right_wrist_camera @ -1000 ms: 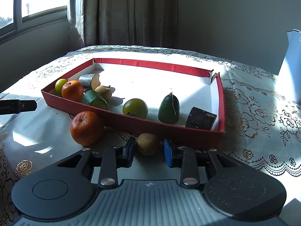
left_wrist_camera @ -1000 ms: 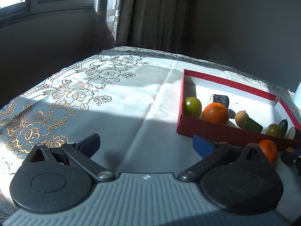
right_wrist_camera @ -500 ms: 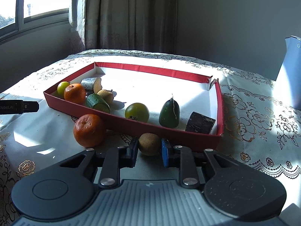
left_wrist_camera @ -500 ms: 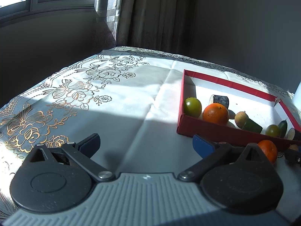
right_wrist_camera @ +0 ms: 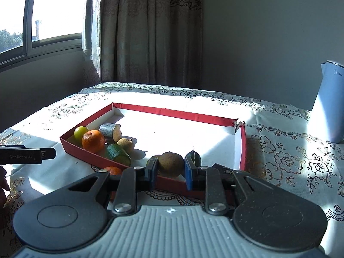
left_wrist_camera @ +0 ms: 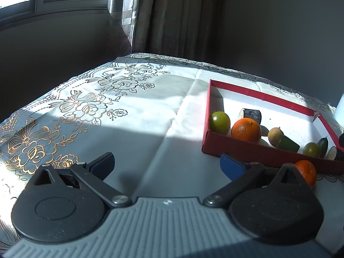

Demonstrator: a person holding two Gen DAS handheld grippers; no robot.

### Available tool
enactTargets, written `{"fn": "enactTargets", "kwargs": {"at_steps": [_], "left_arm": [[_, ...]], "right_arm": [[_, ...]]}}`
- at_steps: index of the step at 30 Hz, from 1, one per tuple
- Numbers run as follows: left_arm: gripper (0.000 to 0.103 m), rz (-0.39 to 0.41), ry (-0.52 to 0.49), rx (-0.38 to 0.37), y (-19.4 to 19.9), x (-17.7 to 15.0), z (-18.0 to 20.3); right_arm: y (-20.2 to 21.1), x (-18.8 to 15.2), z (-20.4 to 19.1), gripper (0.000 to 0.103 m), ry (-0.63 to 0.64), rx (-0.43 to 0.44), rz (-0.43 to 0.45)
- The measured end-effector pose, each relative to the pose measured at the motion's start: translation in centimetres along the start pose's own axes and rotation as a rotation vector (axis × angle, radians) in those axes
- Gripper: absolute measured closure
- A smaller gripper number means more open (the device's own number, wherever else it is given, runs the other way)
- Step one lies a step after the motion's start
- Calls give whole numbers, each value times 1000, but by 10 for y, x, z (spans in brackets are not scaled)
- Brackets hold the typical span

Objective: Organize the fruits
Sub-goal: 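Carry the kiwi into the red tray and open the right gripper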

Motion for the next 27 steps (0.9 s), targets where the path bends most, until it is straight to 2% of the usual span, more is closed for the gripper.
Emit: {"fn": "enactTargets", "kwargs": {"at_steps": [5, 11, 17, 27], "left_arm": [[0, 0, 0, 0, 0, 0, 0], [0, -1, 2, 0, 0, -1, 0], [0, -4, -2, 2, -1, -1, 0], [0, -11, -8, 14, -2, -2, -1]], "right_arm": [[-19, 24, 5, 78, 1, -7, 29], [-52, 33, 11, 78, -12, -12, 4], [-77, 20, 13, 78, -53, 0, -32], [-93, 2, 12, 78, -76, 36, -98]]}}
Point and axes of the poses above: each gripper's, at about its wrist camera, not at the fingertips, and y roughly against the way its jaws point, z to its right, x to its top, the point moved 10 cm from there along -y, roughly the way its jaws point, and after that the axes turned 4 degrees about y, right-handed, at the moved point
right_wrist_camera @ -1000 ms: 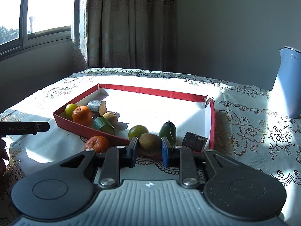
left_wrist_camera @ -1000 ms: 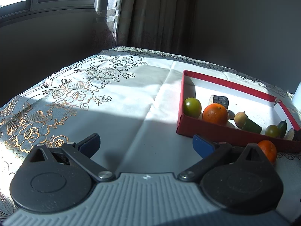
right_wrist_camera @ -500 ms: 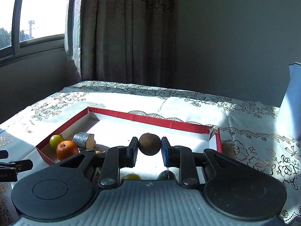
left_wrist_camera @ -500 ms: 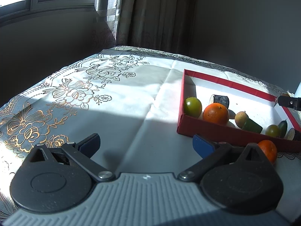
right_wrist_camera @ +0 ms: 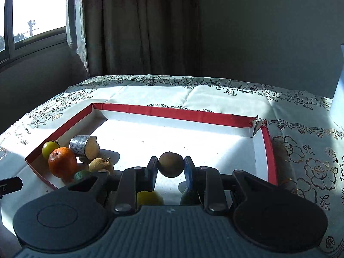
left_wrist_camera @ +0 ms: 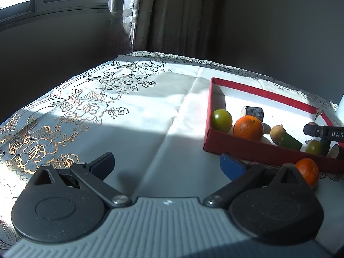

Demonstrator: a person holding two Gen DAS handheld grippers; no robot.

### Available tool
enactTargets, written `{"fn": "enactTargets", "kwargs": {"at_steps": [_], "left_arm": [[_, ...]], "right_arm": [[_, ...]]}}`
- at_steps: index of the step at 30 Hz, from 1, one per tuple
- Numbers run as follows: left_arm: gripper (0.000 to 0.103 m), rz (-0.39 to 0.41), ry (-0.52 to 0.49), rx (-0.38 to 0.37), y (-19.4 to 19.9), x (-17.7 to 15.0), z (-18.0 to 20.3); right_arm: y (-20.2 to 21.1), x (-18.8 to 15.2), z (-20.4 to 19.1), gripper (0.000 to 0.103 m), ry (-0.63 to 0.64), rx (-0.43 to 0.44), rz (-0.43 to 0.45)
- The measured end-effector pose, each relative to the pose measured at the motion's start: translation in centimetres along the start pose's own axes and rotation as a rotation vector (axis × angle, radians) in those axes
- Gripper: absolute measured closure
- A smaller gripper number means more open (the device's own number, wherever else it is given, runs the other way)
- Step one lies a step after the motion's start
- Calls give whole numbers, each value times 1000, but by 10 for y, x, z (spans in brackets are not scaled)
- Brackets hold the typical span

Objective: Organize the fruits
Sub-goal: 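Carry the kiwi into the red tray and open the right gripper, then withdraw the open right gripper from the tray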

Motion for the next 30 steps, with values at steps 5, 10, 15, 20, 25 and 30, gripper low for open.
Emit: {"fn": "enactTargets", "kwargs": {"at_steps": [5, 10, 15, 20, 25, 30], "left_arm": [[0, -2, -5, 8, -1, 0, 0], [0, -4, -8, 17, -1, 0, 0], [0, -5, -7, 24, -1, 0, -2], [0, -8, -10, 30, -2, -1, -2], [0, -10, -9, 33, -2, -1, -2], [0, -9, -12, 34, -2, -1, -3]], "right_arm": [[-2, -1, -2, 78, 3, -1, 1], [-2, -1, -2, 77, 6, 1, 0], [2, 0, 1, 77, -12, 5, -4], [26, 5, 6, 76, -40, 22, 37], [62, -8, 19, 76, -69, 24, 75], [96, -37, 39, 28, -91, -11, 85]]}}
Point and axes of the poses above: each gripper's, at about its wrist camera, not at the fingertips, and y roughly against the way its jaws point, z to its right, x to its top, the point moved 10 cm from there along -y, roughly the way its jaws point, and after that the axes turned 4 degrees about y, right-handed, at the moved point
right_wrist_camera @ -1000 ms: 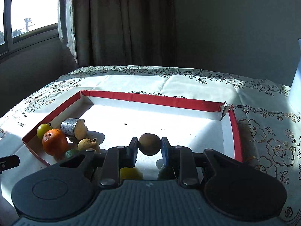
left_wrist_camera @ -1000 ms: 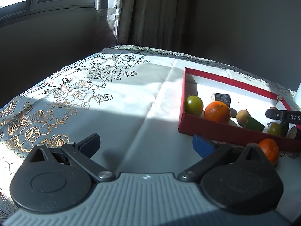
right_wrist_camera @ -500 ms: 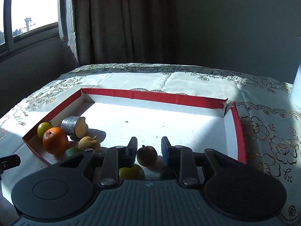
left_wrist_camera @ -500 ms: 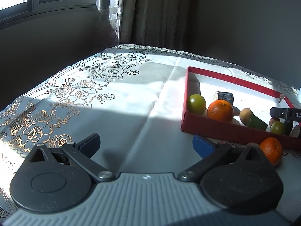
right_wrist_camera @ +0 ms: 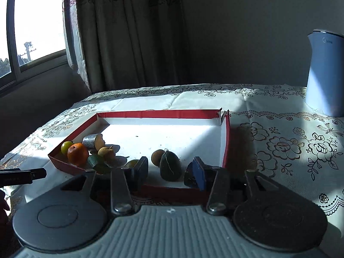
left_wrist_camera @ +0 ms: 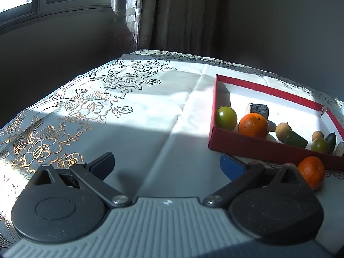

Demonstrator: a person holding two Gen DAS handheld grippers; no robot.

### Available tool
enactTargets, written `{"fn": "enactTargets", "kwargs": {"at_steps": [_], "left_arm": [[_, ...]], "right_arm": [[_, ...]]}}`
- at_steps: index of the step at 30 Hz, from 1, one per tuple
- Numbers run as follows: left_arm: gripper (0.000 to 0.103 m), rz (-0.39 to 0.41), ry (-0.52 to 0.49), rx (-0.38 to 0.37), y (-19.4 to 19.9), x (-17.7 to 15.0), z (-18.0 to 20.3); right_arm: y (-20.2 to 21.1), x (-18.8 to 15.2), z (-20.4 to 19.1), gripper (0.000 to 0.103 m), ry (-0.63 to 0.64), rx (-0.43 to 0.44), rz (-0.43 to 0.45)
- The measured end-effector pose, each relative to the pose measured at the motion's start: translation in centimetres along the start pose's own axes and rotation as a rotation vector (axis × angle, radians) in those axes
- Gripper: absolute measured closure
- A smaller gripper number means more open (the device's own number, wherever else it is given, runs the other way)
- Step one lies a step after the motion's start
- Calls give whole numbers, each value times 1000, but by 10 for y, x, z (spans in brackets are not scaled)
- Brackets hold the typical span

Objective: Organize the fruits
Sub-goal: 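Withdraw the open right gripper from the tray, then move the left gripper to the mandarin on the table and grasp it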

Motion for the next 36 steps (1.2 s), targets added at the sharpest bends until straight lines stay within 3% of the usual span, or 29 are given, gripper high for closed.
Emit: {"fn": "enactTargets", "kwargs": {"at_steps": [9, 14, 16, 27, 36], "left_arm": [[0, -3, -5, 14, 0, -1, -1], [0, 36, -83, 45, 6, 1, 10], [0, 63, -126, 44, 14, 2, 21], [0, 99, -260, -123, 43, -8, 120], [0, 86, -370, -125, 28, -26, 172]], "right_arm": [[-5, -38, 22, 26, -24, -36, -109], [-8, -44, 19, 18, -11, -25, -146], [-8, -45, 18, 18, -4, -27, -149], [-9, -44, 18, 13, -20, 1, -146], [-8, -43, 21, 12, -52, 27, -135]]}}
Point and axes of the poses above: each gripper's, at about its wrist camera, not at the fingertips, and y roughly against the way its jaws point, z to its right, x to its top, the point moved 10 cm from there along -y, roughly the way its jaws point, and after that the axes turned 4 degrees about y, right-handed, at the moved point
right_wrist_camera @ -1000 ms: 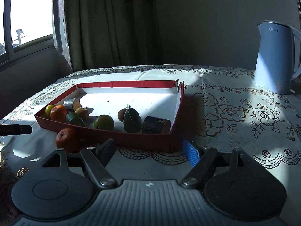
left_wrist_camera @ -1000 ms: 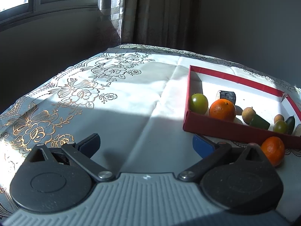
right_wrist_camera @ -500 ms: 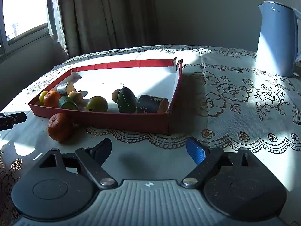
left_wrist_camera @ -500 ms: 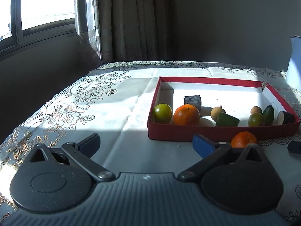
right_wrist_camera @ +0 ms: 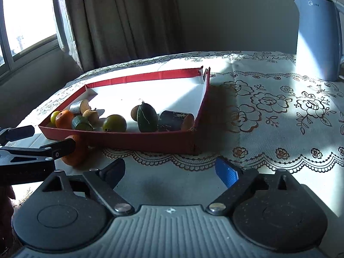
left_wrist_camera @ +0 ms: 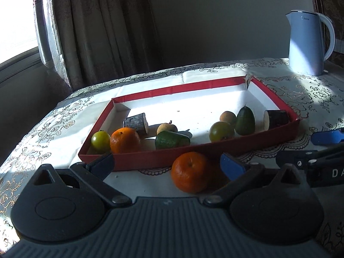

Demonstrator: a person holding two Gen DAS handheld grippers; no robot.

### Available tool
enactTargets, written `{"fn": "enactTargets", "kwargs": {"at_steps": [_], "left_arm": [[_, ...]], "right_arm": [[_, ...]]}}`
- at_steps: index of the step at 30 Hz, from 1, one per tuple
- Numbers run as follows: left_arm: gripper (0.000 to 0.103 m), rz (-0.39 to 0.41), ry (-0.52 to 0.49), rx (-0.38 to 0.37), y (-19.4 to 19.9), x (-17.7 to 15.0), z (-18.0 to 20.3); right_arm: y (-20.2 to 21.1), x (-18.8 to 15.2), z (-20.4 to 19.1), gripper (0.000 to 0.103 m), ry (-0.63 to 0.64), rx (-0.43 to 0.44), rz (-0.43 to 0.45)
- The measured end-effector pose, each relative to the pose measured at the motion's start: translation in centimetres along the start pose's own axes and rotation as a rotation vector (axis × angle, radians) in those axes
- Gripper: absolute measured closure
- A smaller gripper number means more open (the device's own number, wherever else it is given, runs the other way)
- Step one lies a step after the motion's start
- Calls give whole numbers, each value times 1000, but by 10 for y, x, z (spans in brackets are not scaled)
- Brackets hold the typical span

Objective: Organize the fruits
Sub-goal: 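Move the left gripper to the mandarin on the table and grasp it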

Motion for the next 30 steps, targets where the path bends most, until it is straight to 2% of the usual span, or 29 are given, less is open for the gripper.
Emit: {"fn": "enactTargets", "kwargs": {"at_steps": [6, 10, 12, 16, 21, 26, 30], "left_arm": [[0, -81, 3, 20, -20, -10, 3], [2, -93, 27, 8, -22, -11, 0], [14, -104, 18, -7, -23, -13, 2], [23, -96, 16, -30, -22, -13, 6], [45, -88, 8, -63, -19, -13, 12], [60, -82, -8, -93, -15, -13, 19], [61, -78, -13, -89, -14, -14, 19]], "right_arm": [[0, 0, 0, 11, -1, 0, 1], [0, 0, 1, 11, -1, 0, 0], [0, 0, 1, 11, -1, 0, 1], [0, 0, 1, 11, -4, 4, 2], [1, 1, 1, 10, -12, 12, 4], [1, 1, 2, 9, -22, 21, 8], [1, 1, 2, 9, -28, 26, 10]]}}
Point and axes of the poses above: each gripper's, at about its wrist camera, not at the fingertips, and y roughly against the way its jaws point, z to its right, x to its top, the point moved 10 cm from there along -y, roughly the way its jaws point, and after that the axes turned 4 degrees about y, right-handed, at the moved point
